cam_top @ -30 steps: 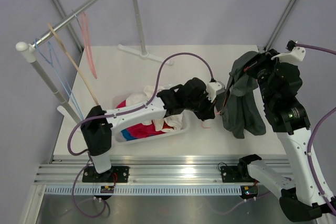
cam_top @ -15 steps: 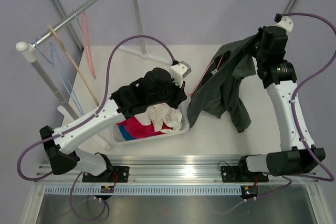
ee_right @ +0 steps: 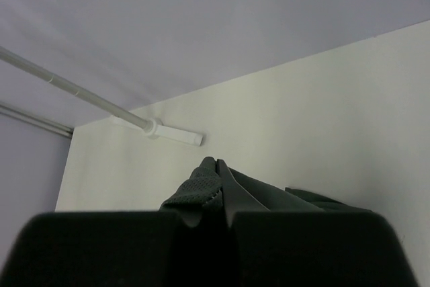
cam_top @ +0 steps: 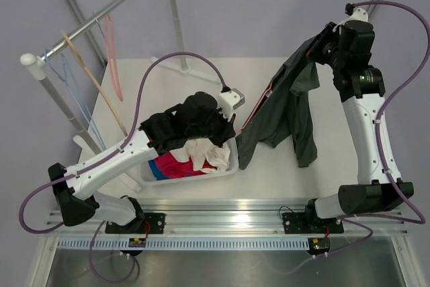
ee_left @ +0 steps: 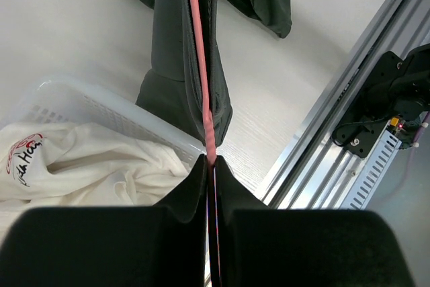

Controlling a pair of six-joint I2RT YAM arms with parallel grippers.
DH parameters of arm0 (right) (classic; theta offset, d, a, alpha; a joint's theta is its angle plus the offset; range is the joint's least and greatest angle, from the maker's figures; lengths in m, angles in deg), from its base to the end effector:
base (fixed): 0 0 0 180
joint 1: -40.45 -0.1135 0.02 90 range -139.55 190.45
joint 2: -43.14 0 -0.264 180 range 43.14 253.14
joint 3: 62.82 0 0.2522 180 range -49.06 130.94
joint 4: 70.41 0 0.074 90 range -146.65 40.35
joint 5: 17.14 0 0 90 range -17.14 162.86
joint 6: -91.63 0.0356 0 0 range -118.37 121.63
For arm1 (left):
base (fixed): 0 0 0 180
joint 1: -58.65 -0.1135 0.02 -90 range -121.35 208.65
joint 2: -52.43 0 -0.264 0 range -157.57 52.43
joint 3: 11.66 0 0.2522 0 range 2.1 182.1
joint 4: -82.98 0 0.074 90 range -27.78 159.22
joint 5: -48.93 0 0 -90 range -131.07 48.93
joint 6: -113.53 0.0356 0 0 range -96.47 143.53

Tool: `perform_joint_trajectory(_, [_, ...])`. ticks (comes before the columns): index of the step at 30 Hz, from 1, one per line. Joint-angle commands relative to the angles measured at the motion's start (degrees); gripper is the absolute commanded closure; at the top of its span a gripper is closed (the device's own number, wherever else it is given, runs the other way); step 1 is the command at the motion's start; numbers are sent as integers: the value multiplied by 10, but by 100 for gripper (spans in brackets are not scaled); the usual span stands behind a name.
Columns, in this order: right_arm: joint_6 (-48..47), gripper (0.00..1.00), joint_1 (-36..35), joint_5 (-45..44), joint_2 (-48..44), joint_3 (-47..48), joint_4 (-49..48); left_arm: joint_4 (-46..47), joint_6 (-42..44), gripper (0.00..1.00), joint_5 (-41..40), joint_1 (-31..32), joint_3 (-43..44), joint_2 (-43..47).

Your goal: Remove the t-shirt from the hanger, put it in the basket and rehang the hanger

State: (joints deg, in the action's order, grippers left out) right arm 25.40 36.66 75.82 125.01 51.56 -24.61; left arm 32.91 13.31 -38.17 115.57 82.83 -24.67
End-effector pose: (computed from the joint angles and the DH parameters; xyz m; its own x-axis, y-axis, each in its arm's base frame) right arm 0.3012 0.0218 0.4852 -0.2567 0.3864 -0.8859 -0.0138 0.9150 0.4031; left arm 0.1589 -0.2473 0.3871 -0.4426 0.3549 -0.8235 0.7941 0.5816 -0.1762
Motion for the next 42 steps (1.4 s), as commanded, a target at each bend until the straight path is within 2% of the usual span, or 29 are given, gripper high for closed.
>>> perform_joint_trajectory(1, [-14, 100, 7, 18, 8, 34, -13, -14, 19, 100, 33, 0, -1, 3])
perform_joint_trajectory(6, [-26, 100, 13, -8, 19, -4, -5, 6, 13, 100, 19, 1, 0, 22])
perform_joint_trajectory(9, [-14, 100, 33, 51, 20, -66, -48, 25, 18, 100, 35, 1, -7, 48])
perform_joint_trajectory(13, [-22, 100, 55, 88, 63, -52, -33, 20, 22, 100, 67, 5, -8, 52])
perform_joint_trajectory(17, [-17, 100, 55, 93, 73, -43, -26, 5, 27, 100, 50, 5, -14, 54])
perform_joint_trajectory(20, [6, 100, 57, 80, 64, -84, -51, 24, 26, 100, 26, 5, -13, 64])
perform_joint_trajectory(25, [36, 100, 73, 42, 57, -134, -67, 97, 19, 100, -58, 4, 16, 106])
perform_joint_trajectory(27, [48, 100, 76, 76, 29, -174, -113, 159, 16, 100, -82, 5, 15, 121])
perform_joint_trajectory(30, [86, 100, 75, 154, -27, -295, -214, 241, 13, 100, -123, 5, 17, 132])
perform_joint_trajectory(32, [94, 100, 74, 168, -43, -304, -221, 270, 13, 100, -124, 5, 28, 118])
perform_joint_trajectory(37, [40, 100, 80, 63, -3, -214, -114, 281, 8, 100, -119, 4, 87, 77])
perform_joint_trajectory(42, [37, 100, 95, -66, -14, -206, -106, 249, 31, 100, -119, 5, 94, 85])
